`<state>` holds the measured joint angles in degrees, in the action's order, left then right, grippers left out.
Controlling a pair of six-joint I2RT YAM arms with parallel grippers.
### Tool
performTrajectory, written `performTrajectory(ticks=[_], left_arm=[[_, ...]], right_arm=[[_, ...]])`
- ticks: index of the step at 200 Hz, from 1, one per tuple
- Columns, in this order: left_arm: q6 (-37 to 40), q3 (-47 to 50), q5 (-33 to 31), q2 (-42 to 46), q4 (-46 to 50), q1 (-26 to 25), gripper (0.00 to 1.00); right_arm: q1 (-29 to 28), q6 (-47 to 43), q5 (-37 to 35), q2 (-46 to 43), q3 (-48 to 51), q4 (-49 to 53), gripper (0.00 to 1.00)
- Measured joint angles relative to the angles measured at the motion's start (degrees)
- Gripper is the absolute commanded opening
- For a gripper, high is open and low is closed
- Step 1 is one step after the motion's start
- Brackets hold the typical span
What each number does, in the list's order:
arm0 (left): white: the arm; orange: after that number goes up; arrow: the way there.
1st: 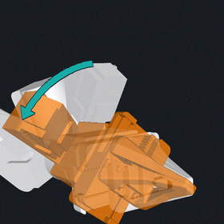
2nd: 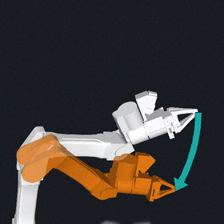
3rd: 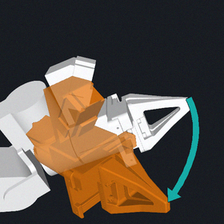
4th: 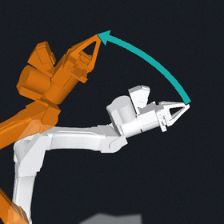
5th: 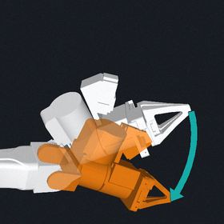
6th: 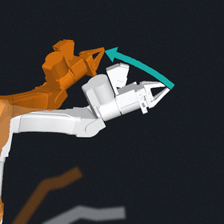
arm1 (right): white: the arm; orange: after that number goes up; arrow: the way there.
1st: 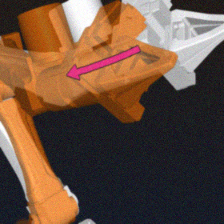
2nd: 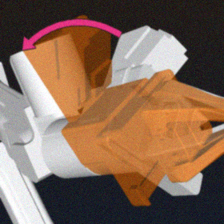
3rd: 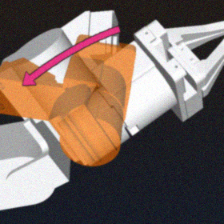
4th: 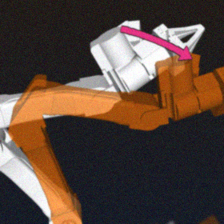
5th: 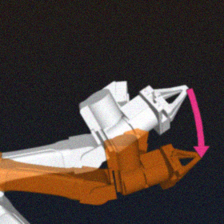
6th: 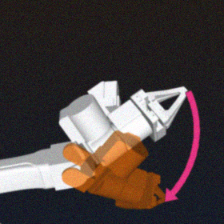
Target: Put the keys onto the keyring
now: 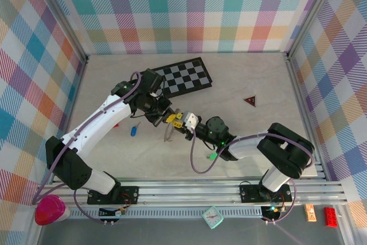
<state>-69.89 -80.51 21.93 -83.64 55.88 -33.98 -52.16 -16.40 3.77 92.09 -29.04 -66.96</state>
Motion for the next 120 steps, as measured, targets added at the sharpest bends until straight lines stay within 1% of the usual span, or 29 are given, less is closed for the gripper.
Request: performTrajectory(ticks=[68,120], left_arm=[[-2.2,0.1,1.2,0.0,0.2,0.2,0.00],[-2.8,0.7,1.2,0.0,1.0,0.5,0.00]], right_arm=[[0.0,-0.8,2.3,0.0,1.2,-2.5,0.22],[0.0,-0.9,1.3,-1.2,1.8,-2.7,0.23]])
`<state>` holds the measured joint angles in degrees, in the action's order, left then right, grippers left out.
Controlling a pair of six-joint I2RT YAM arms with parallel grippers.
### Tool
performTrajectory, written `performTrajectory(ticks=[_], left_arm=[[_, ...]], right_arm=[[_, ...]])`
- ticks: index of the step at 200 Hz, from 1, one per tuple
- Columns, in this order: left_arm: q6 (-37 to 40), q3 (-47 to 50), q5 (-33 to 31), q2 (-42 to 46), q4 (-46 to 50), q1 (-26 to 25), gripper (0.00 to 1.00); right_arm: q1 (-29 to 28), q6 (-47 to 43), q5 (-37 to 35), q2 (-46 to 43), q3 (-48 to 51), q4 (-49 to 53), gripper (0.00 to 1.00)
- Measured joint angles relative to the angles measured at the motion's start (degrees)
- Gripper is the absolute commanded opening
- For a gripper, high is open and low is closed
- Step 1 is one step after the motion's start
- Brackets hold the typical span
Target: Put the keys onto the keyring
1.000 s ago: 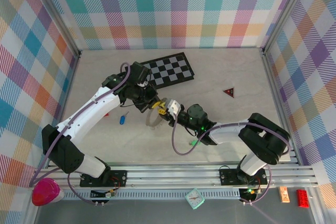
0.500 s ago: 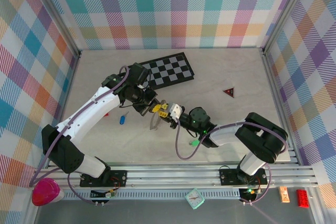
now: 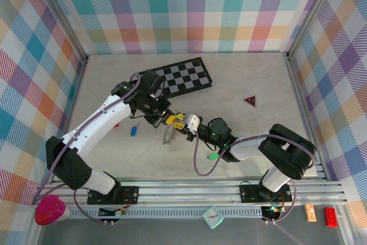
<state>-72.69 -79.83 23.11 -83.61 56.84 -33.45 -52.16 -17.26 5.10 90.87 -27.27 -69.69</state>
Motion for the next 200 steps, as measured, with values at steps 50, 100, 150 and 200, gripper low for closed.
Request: performTrajectory(ticks=[50,100,150,200], left_arm=[[-0.7,0.2,0.4,0.0,0.0,0.0,0.00],[-1.5,0.2,0.6,0.0,0.0,0.1,0.00],[-2.4,1.6,1.4,0.2,-0.2,0.3,0.00],[-3.3,1.9,1.5,0.6,-0.6,0.6,0.00]], right_arm=[[0.0,0.0,1.4,-1.2,1.0,0.1,0.22],[0.0,0.0,2.4,-1.2,0.9,0.0,0.20],[0.0,0.0,3.2,-1.0,0.5,0.3,0.17],[0.0,0.0,3.5,0.0,-0.5,0.5,0.16]])
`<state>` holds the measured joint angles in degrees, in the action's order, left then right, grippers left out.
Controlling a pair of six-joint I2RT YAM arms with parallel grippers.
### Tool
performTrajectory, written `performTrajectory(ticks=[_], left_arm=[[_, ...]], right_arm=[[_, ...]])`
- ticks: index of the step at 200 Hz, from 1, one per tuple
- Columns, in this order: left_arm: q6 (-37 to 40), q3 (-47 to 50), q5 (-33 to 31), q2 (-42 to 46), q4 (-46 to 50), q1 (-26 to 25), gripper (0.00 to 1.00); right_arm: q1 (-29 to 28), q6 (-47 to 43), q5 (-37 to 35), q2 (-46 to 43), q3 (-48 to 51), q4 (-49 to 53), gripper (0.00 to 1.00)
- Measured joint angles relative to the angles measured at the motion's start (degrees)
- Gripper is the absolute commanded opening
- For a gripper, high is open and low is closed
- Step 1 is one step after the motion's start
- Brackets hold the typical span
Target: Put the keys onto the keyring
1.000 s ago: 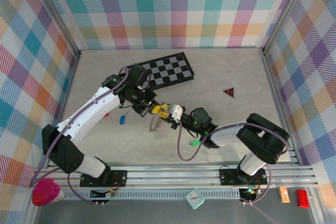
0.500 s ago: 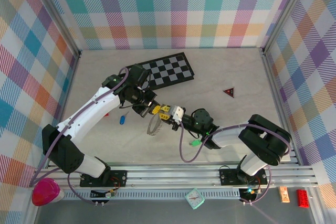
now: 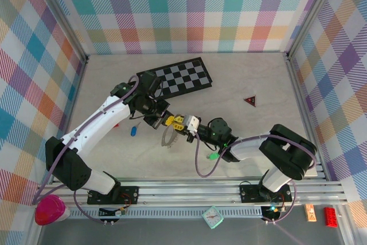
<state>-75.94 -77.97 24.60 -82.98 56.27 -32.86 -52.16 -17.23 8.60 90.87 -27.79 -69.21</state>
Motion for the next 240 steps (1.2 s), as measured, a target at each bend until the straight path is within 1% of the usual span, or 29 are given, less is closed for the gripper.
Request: performTrajectory(ticks=[18,42,55,67,70,76,85,101,110,126,153,174,188,203,206,208,223,240], left_arm=[[-0.7,0.7,0.0,0.3,-1.0,0.0,0.00],[-1.4,1.0,0.0,0.3,-1.3,0.0,0.00],[-1.8,1.0,0.0,0.3,-1.5,0.0,0.00],[-2.1,1.0,0.0,0.4,-1.6,0.1,0.00],[-2.2,1.1,0.0,0.5,-1.8,0.0,0.03],[-2.3,1.4,0.0,0.7,-2.3,0.1,0.15],[-2.3,2.1,0.0,1.1,-3.2,0.0,0.30],[-1.4,2.9,-0.2,2.0,-4.2,0.1,0.51],[0.4,2.8,-1.8,2.6,-4.9,0.3,0.57],[5.1,2.7,-6.0,4.4,-6.5,0.4,0.59],[18.7,2.9,-15.3,8.9,-11.8,0.5,0.59],[34.5,7.5,-20.4,15.0,-20.4,0.5,0.58],[45.6,12.7,-22.1,19.3,-25.7,0.5,0.56],[59.8,19.5,-22.9,23.6,-31.4,0.5,0.54],[61.4,20.4,-23.0,24.2,-32.0,0.5,0.53],[64.1,21.5,-23.1,24.7,-32.5,0.5,0.53],[76.5,25.9,-23.2,26.4,-34.4,0.5,0.49],[87.8,28.9,-22.5,26.4,-35.7,0.8,0.46]], right_arm=[[0.0,0.0,0.0,0.6,-0.4,0.0,0.14],[0.0,0.0,-0.4,1.4,-0.5,-0.2,0.07],[0.0,-0.2,-0.7,1.4,-0.5,-0.2,0.00],[0.0,-0.2,-0.9,1.4,-0.5,-0.2,0.00],[0.0,0.0,-1.0,1.4,-0.5,-0.2,0.00],[0.0,-0.1,-1.1,1.4,-0.5,-0.2,0.00],[0.0,0.0,-1.2,1.4,-0.5,-0.2,0.00],[0.0,0.0,-1.5,1.4,-0.6,0.0,0.00],[0.0,0.0,-1.5,1.4,-0.6,0.3,0.00],[0.0,0.0,-1.5,1.3,-0.6,1.2,0.00],[0.2,0.0,-1.2,0.5,-0.8,4.4,0.00],[1.0,0.1,0.1,-1.4,-1.1,7.9,0.00],[1.6,0.2,0.9,-2.5,-1.9,10.4,0.00],[2.3,0.2,1.6,-3.4,-2.6,12.7,0.00],[2.4,0.2,1.8,-3.6,-2.8,13.2,0.00],[2.5,0.2,2.0,-3.8,-2.9,13.7,0.00],[3.1,0.2,2.9,-4.8,-3.4,16.0,0.00],[3.6,0.1,4.0,-5.9,-3.9,18.6,0.00]])
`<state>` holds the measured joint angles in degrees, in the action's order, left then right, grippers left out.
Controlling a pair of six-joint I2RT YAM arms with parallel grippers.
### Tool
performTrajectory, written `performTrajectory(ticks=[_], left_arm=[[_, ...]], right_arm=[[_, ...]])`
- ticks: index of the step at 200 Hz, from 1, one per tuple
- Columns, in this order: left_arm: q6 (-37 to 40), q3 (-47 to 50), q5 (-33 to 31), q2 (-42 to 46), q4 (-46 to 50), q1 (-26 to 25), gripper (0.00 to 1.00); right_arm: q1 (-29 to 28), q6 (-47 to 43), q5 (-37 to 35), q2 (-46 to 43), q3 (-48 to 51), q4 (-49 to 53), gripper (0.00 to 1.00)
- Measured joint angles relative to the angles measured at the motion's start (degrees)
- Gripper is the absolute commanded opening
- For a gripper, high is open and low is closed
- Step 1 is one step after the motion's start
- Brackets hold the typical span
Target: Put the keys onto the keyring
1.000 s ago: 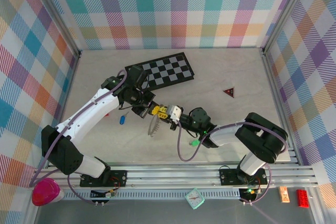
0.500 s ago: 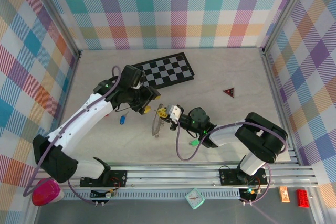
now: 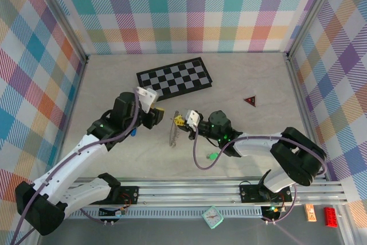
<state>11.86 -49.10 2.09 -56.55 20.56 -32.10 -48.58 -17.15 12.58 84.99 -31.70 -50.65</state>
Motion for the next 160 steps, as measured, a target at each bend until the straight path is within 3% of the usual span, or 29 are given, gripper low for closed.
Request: performTrajectory(ticks=[36,63,105,160], left_arm=[[22.0,4.2,8.1,0.0,-1.6,1.2,0.46],[31.5,7.4,14.7,-0.8,-5.5,1.5,0.44],[37.9,7.8,21.6,-5.0,-10.3,1.6,0.40],[41.1,7.8,26.9,-5.3,-10.5,1.7,0.27]], right_arm=[[1.2,-1.0,2.4,-1.9,-1.4,6.7,0.00],[2.2,-2.7,4.4,-3.8,-2.6,11.7,0.00],[2.5,-5.9,6.9,-5.7,-5.8,20.0,0.00],[2.5,-9.4,8.0,-6.1,-9.4,28.9,0.00]])
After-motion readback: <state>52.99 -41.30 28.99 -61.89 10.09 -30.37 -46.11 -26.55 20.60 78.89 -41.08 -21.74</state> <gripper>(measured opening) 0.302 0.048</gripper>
